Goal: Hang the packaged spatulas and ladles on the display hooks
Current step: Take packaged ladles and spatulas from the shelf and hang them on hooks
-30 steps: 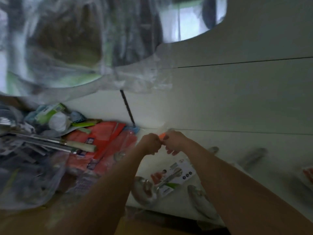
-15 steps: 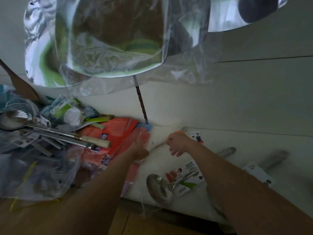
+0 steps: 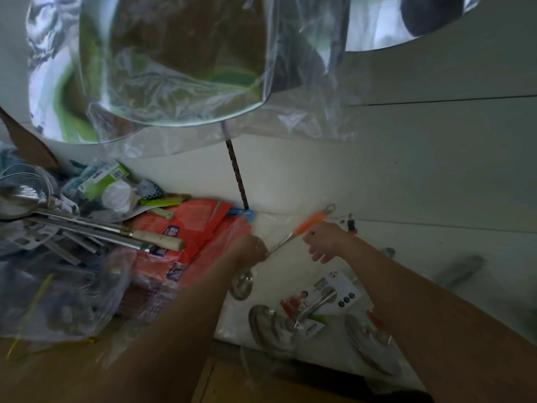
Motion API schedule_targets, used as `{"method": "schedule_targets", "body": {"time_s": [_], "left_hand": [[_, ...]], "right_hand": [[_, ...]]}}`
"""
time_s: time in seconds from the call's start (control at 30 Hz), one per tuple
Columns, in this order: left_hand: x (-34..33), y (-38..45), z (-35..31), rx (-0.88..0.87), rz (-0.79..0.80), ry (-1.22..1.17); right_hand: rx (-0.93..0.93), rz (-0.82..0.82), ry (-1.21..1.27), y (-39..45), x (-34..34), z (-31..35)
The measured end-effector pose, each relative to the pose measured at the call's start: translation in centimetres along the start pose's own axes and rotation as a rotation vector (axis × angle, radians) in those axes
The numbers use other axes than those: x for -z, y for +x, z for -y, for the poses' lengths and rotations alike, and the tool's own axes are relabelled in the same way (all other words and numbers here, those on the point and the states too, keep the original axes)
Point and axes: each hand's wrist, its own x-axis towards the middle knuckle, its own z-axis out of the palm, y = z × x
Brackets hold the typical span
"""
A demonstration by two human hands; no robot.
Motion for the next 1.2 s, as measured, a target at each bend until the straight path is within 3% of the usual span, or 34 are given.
{"method": "schedule_targets", "body": {"time_s": [0.13, 0.27, 0.4, 0.5, 0.63, 0.73, 0.97, 1.2], "left_hand": [[0.4, -0.3, -2.0, -0.114, -0.073, -0.110], [0.2, 0.2, -5.0, -0.174, -0.102, -0.335], [-0.2, 0.1, -10.5, -0.233, -0.057, -0.635], [-1.1, -1.1, -16.0, -0.305, 0.077, -0.868], [-2.9, -3.2, -22.7, -0.407, 0.232, -0.869], [-4.1, -4.8, -25.8, -0.437, 0.273, -0.805], [-4.3, -6.2, -29.6, -0.498, 0.259, -0.855], [-4.7, -6.3, -30.4, -0.604, 0.262, -0.996]], "right_hand": [[-0.051, -0.093, 0.230, -0.5, 1.5, -1.3], [0.104, -0.418, 0.364, -1.3, 4.8, -2.4], [0.155, -0.479, 0.636, -4.2, 8.2, -3.6], [0.209, -0.672, 0.597, -6.6, 10.3, -4.7], [0.149, -0.866, 0.463, -10.2, 13.0, -7.5], [0.082, -0.820, 0.363, -13.0, 14.8, -10.6], [-0.082, -0.457, 0.267, -15.6, 15.1, -14.9], [-0.175, -0.448, 0.210, -15.7, 15.6, -15.8]]}}
